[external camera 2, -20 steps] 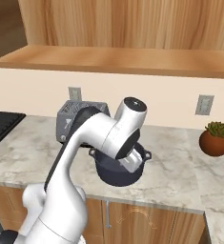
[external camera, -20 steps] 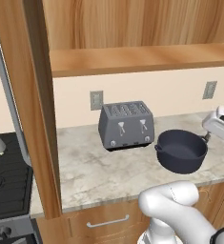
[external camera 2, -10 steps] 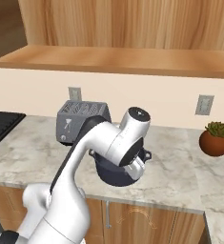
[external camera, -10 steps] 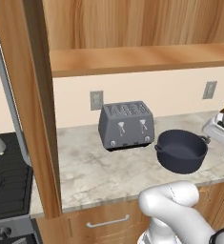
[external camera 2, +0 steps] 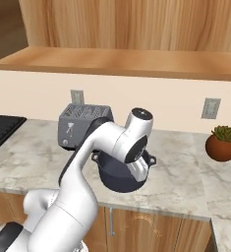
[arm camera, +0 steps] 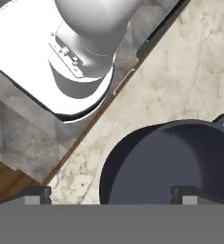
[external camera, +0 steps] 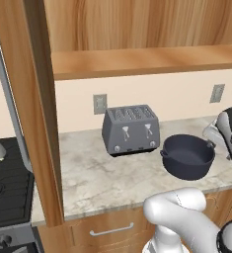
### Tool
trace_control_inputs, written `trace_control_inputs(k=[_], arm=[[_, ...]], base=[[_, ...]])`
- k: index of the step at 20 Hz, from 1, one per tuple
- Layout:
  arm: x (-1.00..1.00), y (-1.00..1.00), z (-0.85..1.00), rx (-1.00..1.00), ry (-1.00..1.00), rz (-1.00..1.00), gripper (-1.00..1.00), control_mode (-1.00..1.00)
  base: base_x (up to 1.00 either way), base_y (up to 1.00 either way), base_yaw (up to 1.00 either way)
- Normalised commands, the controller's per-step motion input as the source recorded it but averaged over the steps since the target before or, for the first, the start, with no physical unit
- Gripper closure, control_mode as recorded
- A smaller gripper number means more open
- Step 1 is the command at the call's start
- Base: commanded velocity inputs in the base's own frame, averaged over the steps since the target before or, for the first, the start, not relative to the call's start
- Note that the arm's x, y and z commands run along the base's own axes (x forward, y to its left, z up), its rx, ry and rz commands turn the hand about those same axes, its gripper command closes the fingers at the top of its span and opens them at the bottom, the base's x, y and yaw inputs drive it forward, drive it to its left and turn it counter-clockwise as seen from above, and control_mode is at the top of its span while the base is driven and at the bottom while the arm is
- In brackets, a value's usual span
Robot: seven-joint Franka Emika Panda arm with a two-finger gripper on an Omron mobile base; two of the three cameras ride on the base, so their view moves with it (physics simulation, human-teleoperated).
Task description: Pick the kettle from the cabinet and place it on a stove burner. Then pick the pot from the counter and place it on another stove burner. Finally, turn both burners on.
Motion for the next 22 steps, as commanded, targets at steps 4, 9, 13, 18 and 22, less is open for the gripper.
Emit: trace_control_inputs(k=[4,9,13,18,22], arm=[[0.20,-0.13,-0.34,0.00,0.07,-0.08,-1.00,-1.00],[0.25,-0.11,-0.38,0.00,0.12,-0.08,-1.00,-1.00],[0.35,-0.06,-0.36,0.00,0.09,-0.11,-1.00,-1.00],[0.40,-0.04,-0.28,0.00,0.11,-0.12,-1.00,-1.00],[0.37,-0.01,-0.28,0.00,0.12,-0.11,-1.00,-1.00]], base=[[0.00,0.00,0.00],[0.00,0.00,0.00],[0.00,0.00,0.00],[0.00,0.00,0.00],[0.00,0.00,0.00]])
